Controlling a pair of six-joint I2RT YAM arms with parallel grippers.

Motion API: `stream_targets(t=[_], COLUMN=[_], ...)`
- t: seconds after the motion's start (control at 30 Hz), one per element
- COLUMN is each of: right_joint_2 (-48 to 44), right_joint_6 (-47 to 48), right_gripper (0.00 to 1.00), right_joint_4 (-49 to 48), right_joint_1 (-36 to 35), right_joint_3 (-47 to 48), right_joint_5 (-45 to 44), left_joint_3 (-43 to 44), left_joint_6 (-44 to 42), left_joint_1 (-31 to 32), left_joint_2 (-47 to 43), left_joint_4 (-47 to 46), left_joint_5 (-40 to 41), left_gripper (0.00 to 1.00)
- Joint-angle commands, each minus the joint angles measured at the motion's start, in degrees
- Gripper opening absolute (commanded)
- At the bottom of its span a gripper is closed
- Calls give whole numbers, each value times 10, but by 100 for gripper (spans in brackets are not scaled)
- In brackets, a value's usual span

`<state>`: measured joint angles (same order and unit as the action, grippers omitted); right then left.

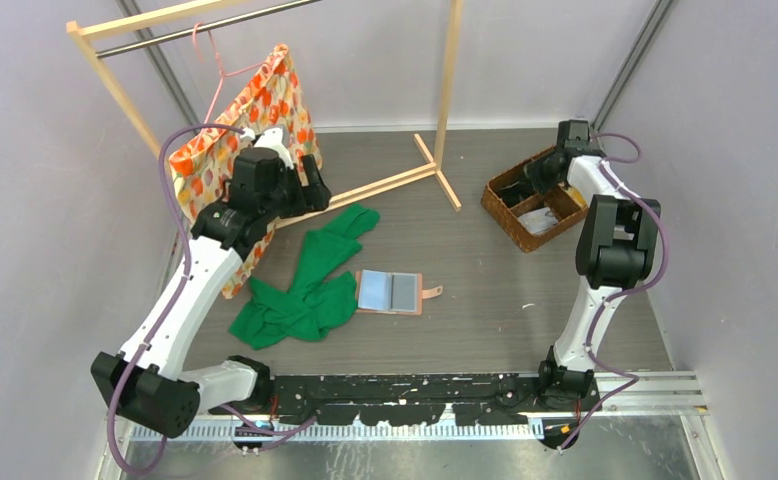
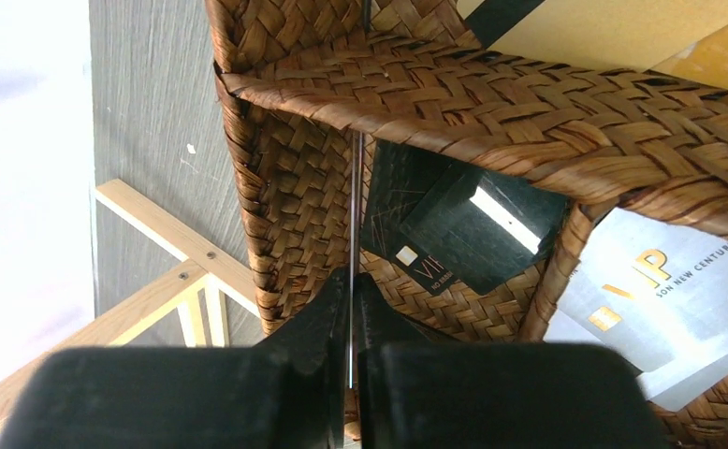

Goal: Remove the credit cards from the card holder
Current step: Place the credit card in the storage box.

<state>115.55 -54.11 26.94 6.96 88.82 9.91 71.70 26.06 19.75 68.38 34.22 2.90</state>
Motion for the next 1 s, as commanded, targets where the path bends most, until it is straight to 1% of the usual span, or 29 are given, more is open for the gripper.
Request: stream_targets(t=[0.0,0.1,0.13,0.2,0.27,0.53,0.67,0.73,0.8,0.87,0.9,0.97], right_joint_2=[-6,-19,-23,-37,-57,-173,-255,-290,-321,-349,-361,-384], right_joint_6=[12,15,17,21,25,49,101,129,152,166,169,162], right_gripper=[17,33,37,41,43,44,46,48,50,50,50,51], right_joint_4=[9,31,40,56,73,94,125,143,157,164,158,133], right_joint_1=[-5,-5,-5,-5,-5,-8,-40,-67,-116,-164,-186,-230], right_joint_3=[9,5,3,2,-2,-44,-45,-52,-71,-107,-135,-201], right_joint_5=[-21,-30,-33,-38,-44,-41,-49,-54,-59,-71,-75,-84], left_joint_3=[-11,-14,-15,-18,-19,-28,-53,-95,-156,-206,-226,-236], left_joint_6=[9,9,9,11,13,28,60,84,103,104,98,84], left_joint_1=[-3,-3,-3,-3,-3,-3,-3,-3,2,21,41,81], left_joint_2=[-23,-27,-28,-29,-30,-30,-29,-31,-36,-44,-46,-29], left_joint_4=[2,7,7,6,5,8,4,-8,-32,-57,-63,-39], left_joint_5=[-8,-16,-20,-26,-26,-94,-138,-126,-115,-97,-68,-7], left_gripper=[79,79,79,79,79,79,80,80,79,79,78,78])
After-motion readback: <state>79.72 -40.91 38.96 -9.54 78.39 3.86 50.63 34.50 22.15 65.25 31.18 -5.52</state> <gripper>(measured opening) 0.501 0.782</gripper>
